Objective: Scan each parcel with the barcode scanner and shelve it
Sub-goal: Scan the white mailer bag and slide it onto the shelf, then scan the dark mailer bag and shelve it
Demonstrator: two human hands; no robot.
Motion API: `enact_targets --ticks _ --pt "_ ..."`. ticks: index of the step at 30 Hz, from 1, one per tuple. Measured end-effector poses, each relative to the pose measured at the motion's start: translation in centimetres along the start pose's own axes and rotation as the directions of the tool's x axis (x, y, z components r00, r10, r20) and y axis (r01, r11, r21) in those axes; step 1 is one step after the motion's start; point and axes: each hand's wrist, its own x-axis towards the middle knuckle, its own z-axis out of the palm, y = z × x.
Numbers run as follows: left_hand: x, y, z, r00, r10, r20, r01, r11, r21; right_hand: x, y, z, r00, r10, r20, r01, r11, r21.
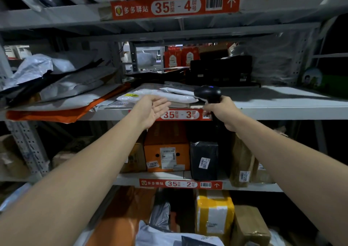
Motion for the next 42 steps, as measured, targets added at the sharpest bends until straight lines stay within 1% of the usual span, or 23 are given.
enact_targets --ticks 4,7,10,14,16,19,23,26,30,32,35,40,42 --pt "-2.2 -2.2 -1.2 0.999 -0.026 -0.031 0.029 0.994 0.109 -3.3 1.5 -1.3 1.000 -0.010 0.007 0.009 0.995 0.104" --pt "-4.8 -4.3 -2.1 0.997 -0.061 -0.049 0.067 0.990 0.126 -6.6 3.2 -2.3 1.000 -0.001 -0.008 0.002 0.989 0.151" --pt "-7.8 -6.8 -2.8 0.991 -0.110 -0.077 0.118 0.987 0.109 -10.5 5.7 -3.0 0.998 0.060 -0.026 -0.055 0.983 0.173" --pt "-12.5 -11.3 -4.0 0.973 -0.203 -0.107 0.213 0.972 0.101 -16.4 11.0 -3.8 0.990 0.141 0.017 -0.142 0.976 0.163" --pt "-14.6 -13.8 -4.9 0.963 -0.245 -0.109 0.257 0.960 0.112 -19.2 13.5 -4.2 0.977 0.211 0.029 -0.213 0.963 0.163" --pt "-18.2 -17.7 -6.2 0.936 -0.328 -0.129 0.344 0.931 0.126 -23.8 16.7 -4.5 0.950 0.309 0.040 -0.312 0.944 0.110" --pt "-22.9 -22.6 -7.7 0.888 -0.430 -0.161 0.454 0.876 0.161 -29.8 19.9 -5.2 0.922 0.375 0.096 -0.384 0.918 0.104" --pt "-25.8 -25.6 -8.7 0.863 -0.475 -0.171 0.503 0.838 0.211 -33.5 22.4 -6.4 0.906 0.407 0.119 -0.412 0.911 0.026" --pt "-28.9 -28.5 -9.1 0.834 -0.516 -0.198 0.552 0.774 0.309 -37.3 24.4 -7.5 0.867 0.476 0.145 -0.481 0.877 -0.002" --pt "-29.9 -29.6 -9.0 0.829 -0.508 -0.234 0.559 0.738 0.378 -38.7 24.5 -7.8 0.844 0.510 0.164 -0.515 0.857 -0.011" --pt "-31.2 -30.7 -8.3 0.829 -0.485 -0.278 0.558 0.692 0.457 -40.4 24.8 -8.5 0.788 0.581 0.205 -0.584 0.810 -0.054" --pt "-32.3 -32.1 -7.4 0.825 -0.482 -0.296 0.564 0.664 0.491 -43.0 25.9 -9.9 0.705 0.681 0.199 -0.668 0.731 -0.139" --pt "-32.5 -33.1 -7.4 0.814 -0.504 -0.289 0.578 0.658 0.483 -43.8 26.2 -10.4 0.677 0.708 0.199 -0.698 0.704 -0.132"
